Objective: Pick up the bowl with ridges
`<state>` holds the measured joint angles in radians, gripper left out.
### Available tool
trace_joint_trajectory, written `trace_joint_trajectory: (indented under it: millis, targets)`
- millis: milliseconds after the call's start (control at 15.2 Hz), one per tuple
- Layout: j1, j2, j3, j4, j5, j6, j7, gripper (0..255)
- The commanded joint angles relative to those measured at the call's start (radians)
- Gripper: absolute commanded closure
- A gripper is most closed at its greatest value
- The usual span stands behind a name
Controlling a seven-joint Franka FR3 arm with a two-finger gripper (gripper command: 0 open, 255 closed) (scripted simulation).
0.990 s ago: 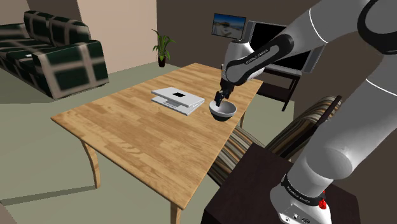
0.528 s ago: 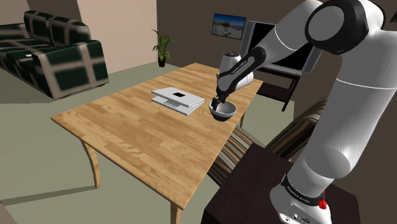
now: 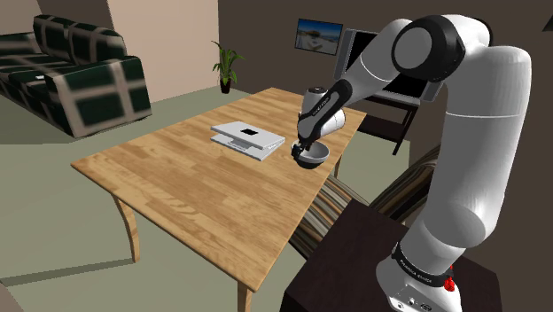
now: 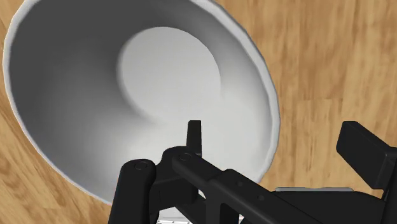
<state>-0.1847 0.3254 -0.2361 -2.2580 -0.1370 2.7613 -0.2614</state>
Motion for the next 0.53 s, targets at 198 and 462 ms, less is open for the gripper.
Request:
trace_joint_trajectory:
  millis: [198,462]
  targets:
    - [-0.005,0.033,0.004,0.001,0.005,0.032,-0.001,255]
    - [-0.005,0.033,0.004,0.001,0.005,0.033,-0.001,255]
